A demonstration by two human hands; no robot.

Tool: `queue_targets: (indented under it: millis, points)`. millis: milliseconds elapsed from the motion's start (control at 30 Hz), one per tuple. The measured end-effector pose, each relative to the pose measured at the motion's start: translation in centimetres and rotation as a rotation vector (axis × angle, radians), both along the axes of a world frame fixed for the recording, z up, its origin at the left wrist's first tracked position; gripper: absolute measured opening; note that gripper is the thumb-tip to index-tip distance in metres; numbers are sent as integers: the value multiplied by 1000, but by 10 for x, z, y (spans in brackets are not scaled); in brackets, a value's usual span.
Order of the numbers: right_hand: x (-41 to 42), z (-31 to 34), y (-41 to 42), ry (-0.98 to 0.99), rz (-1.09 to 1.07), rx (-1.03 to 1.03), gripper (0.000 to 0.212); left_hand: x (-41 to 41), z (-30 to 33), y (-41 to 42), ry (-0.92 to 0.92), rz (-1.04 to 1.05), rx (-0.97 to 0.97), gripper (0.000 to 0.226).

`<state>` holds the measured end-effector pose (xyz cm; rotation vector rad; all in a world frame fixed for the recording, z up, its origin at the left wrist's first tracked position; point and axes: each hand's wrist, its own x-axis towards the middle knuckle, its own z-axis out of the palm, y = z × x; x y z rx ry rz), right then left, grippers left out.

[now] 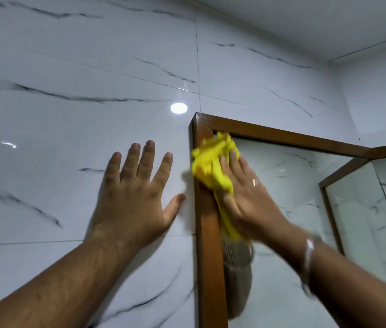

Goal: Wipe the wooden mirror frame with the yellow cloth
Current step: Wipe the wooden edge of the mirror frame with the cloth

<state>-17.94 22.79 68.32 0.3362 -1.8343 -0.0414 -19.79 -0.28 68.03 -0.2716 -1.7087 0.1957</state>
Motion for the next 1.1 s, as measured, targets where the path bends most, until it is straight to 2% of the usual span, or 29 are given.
queue_targets:
  millis: [67, 133, 233, 300, 367, 467, 533, 600, 700, 800, 900, 1000, 1100]
  points:
    - [-1, 37, -5, 6, 20, -53, 60, 0, 1, 0, -3, -2, 0, 86]
    - [2, 28, -6, 22, 93, -34, 62, 0, 2, 0, -3, 3, 1, 85]
    - [2, -66, -2, 6, 130, 68, 61, 2, 0, -1, -12, 3, 6, 84]
    - [-1, -141, 6, -23, 58, 139, 62, 2, -1, -1, -14, 0, 4, 84]
    - [0, -164, 15, -116, 18, 196, 68, 2, -1, -1, -6, -4, 10, 84]
    - [-4, -88, 10, -54, 14, 192, 71, 2, 0, 0, 3, -19, 20, 85]
    - [-3, -8, 3, -12, 20, 71, 71, 2, 1, 0, 10, -14, 13, 85]
    - [-3, 43, -5, 1, 19, -39, 67, 1, 1, -1, 18, -17, 8, 84]
    - [1, 25, -6, 10, 94, -43, 63, 2, 1, -1, 14, -5, 9, 84]
    - [10, -73, 0, -51, 171, 59, 61, 2, -1, -1, 4, 4, 8, 83]
    - [19, -149, 17, -161, 113, 174, 61, 1, -3, 1, -5, 14, 7, 83]
    - [23, -115, 25, -85, 5, 211, 57, 3, -3, 1, 5, 8, 17, 83]
    - [13, -31, 13, 158, -38, 151, 47, 3, -2, 0, 19, -11, 12, 83]
